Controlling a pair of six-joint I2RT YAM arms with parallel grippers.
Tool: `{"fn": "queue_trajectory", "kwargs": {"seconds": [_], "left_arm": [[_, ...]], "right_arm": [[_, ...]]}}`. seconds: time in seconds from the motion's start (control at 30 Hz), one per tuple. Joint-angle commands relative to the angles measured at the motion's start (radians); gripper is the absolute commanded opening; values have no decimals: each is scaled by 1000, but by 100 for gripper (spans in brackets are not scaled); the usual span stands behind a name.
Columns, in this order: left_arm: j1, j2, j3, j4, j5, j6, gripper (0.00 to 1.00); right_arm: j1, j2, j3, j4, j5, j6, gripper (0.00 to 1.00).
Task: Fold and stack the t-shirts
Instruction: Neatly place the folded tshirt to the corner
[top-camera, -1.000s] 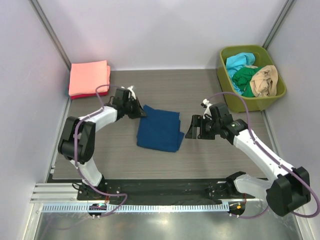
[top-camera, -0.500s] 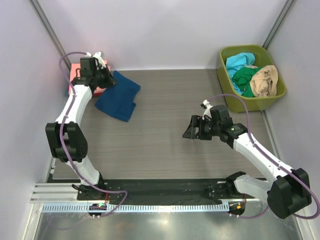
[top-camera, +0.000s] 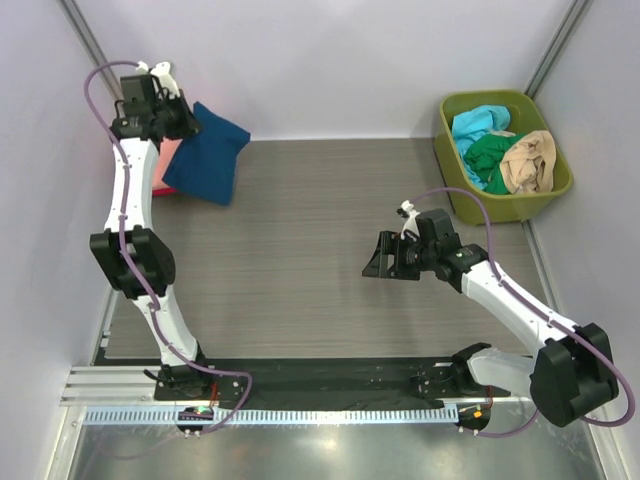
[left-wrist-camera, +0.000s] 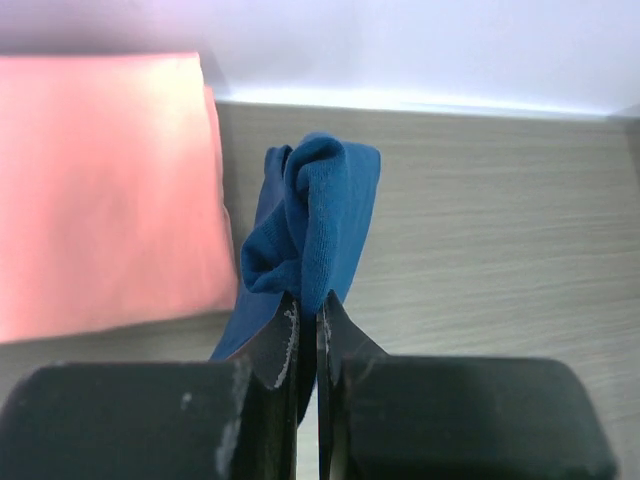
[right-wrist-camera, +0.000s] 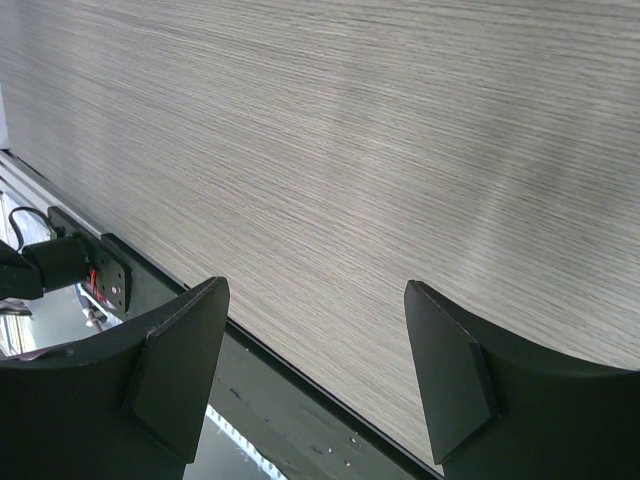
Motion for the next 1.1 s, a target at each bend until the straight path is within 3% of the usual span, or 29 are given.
{"fn": "queue_trajectory", "kwargs": {"seconds": [0.0, 0.37, 0.73, 1.07], "left_arm": [[34, 28, 118, -23, 50, 37, 0], [109, 159, 356, -22, 94, 2, 0], [143, 303, 415, 50, 113, 2, 0], [229, 481, 470, 277, -59, -64, 0]], "right_arm": [[-1, 18, 1, 44, -22, -19, 77], [0, 67, -4, 60, -43, -16, 77], [-1, 111, -4, 68, -36, -16, 77], [-1, 194, -36, 108, -13, 16, 77]]}}
